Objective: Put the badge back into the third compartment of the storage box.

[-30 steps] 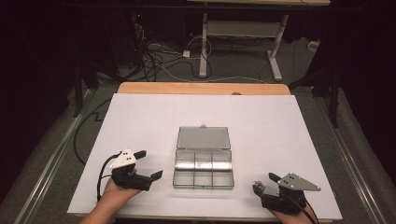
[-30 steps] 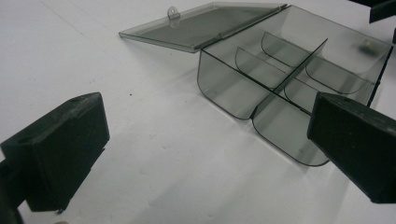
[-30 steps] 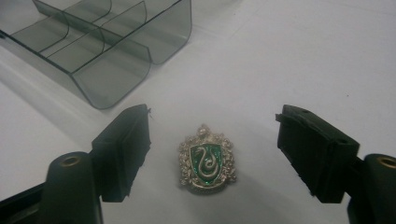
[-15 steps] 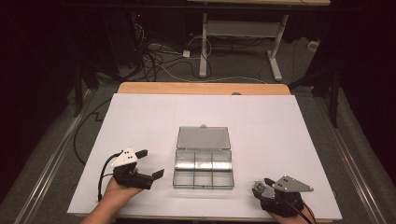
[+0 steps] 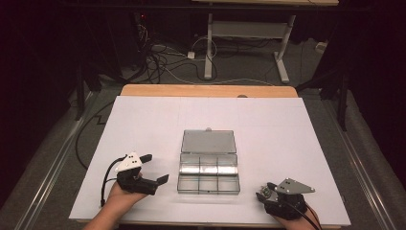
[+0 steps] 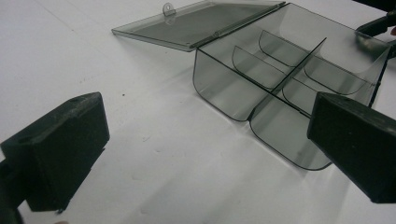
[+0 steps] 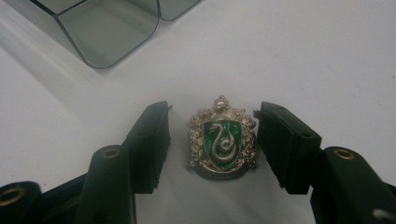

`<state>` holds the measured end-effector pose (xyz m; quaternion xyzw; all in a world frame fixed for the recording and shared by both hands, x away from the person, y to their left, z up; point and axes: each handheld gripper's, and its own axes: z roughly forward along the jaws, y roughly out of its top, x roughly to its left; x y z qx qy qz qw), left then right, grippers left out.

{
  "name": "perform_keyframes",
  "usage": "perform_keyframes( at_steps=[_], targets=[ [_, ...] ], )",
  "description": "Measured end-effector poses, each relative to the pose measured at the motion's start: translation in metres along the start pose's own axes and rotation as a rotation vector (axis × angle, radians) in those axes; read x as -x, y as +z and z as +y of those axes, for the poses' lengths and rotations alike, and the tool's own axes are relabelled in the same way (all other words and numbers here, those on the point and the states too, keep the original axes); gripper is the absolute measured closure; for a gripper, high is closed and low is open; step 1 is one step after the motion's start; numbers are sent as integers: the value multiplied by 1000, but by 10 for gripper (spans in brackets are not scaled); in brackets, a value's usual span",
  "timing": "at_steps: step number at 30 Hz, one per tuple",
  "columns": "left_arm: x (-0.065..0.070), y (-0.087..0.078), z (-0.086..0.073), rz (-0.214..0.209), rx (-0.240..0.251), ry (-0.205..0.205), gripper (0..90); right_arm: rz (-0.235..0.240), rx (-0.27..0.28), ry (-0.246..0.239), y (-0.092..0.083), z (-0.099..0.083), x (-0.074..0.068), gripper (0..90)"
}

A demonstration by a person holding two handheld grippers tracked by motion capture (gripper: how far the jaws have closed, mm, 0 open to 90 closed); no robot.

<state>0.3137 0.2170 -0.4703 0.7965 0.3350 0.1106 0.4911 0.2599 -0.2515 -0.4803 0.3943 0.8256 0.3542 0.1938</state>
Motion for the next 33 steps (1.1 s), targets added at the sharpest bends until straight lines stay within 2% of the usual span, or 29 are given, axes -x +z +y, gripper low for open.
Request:
perform_keyframes(
  at_steps=[11, 33],
  targets=[
    [0, 2, 0, -1, -1, -2, 0, 24, -10, -4, 2, 3, 6, 497],
    [0, 2, 0, -4, -5, 1, 0, 8, -1, -8, 1, 2, 6, 589]
  ],
)
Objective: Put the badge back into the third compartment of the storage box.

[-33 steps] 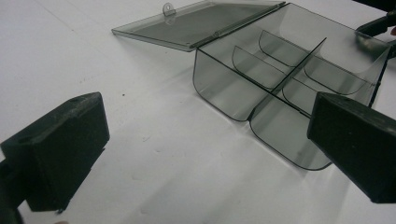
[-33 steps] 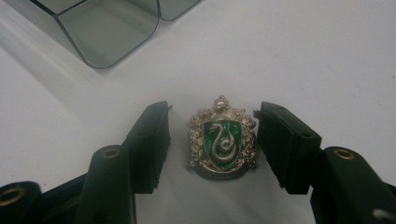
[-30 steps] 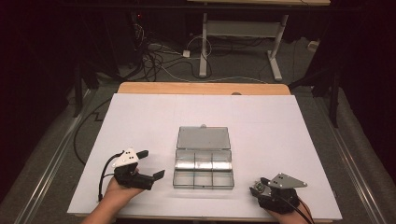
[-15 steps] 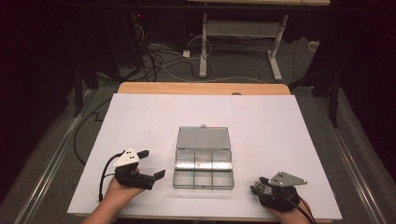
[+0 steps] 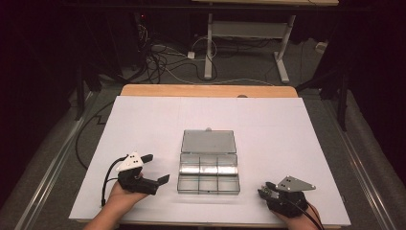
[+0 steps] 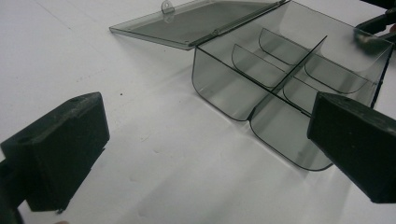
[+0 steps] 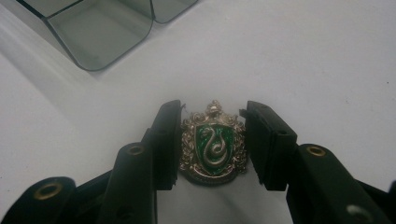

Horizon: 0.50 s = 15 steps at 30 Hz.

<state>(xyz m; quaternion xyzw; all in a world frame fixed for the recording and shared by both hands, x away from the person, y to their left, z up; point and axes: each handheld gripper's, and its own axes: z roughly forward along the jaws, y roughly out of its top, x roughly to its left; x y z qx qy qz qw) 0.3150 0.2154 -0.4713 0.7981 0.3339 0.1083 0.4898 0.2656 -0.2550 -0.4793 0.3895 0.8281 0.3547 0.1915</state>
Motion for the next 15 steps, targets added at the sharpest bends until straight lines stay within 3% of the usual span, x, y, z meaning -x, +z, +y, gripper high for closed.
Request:
perform_keyframes(
  at_steps=[15],
  targets=[
    [0, -2, 0, 4, 1, 2, 0, -4, 6, 1, -1, 0, 0, 590]
  ],
)
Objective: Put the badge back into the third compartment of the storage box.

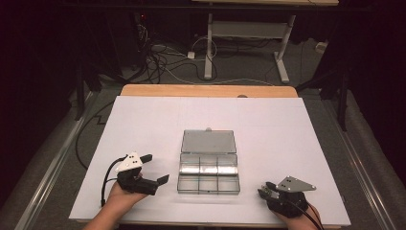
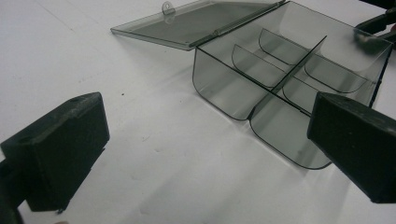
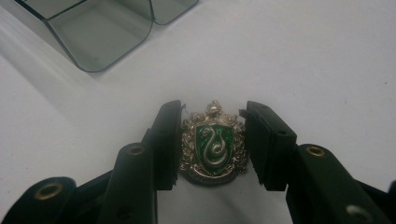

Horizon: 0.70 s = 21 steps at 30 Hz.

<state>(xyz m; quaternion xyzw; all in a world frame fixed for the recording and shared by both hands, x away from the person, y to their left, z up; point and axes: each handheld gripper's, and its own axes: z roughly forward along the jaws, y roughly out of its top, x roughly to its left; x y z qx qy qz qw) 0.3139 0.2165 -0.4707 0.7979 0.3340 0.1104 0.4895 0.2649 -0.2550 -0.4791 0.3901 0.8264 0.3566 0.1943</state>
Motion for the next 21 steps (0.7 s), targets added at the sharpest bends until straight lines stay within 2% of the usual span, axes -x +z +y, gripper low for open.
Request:
perform_keyframes(
  at_steps=[21],
  targets=[
    [-1, -1, 0, 7, 8, -1, 0, 18, 35, 0, -3, 3, 0, 591]
  ],
)
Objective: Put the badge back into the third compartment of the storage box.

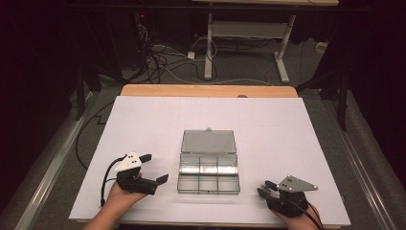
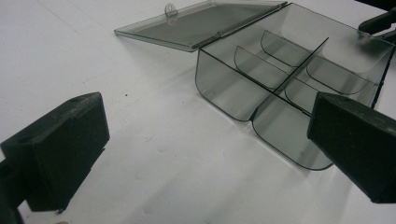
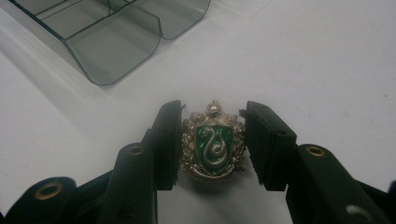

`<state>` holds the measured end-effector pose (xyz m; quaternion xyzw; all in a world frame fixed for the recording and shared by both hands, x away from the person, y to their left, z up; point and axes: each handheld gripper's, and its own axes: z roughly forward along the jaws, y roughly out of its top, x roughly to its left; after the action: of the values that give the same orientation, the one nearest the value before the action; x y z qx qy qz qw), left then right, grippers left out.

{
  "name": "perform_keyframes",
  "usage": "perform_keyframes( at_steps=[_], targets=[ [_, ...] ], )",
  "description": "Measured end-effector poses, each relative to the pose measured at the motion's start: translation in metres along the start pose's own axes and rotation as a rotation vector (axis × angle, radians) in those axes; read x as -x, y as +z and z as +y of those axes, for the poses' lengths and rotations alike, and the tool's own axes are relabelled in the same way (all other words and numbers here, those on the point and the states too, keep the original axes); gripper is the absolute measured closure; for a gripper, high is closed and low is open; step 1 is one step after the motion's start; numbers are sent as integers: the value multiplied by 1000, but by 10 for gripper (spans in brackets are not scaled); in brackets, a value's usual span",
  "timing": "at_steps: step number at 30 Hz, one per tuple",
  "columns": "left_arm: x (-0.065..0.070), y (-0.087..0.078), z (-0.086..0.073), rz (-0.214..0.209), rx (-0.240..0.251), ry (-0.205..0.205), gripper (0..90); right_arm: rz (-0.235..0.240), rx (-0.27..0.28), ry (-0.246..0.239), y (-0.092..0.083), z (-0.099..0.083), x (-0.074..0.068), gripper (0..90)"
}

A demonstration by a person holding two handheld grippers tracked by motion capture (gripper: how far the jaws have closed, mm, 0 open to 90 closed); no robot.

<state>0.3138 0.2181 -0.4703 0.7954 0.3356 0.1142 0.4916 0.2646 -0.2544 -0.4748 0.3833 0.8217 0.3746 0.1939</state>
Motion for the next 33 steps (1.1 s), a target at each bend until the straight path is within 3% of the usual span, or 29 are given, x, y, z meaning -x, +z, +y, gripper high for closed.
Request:
perform_keyframes(
  at_steps=[33],
  targets=[
    [0, 0, 0, -4, 0, 0, 0, 32, 80, -11, -2, 21, -10, 591]
  ],
)
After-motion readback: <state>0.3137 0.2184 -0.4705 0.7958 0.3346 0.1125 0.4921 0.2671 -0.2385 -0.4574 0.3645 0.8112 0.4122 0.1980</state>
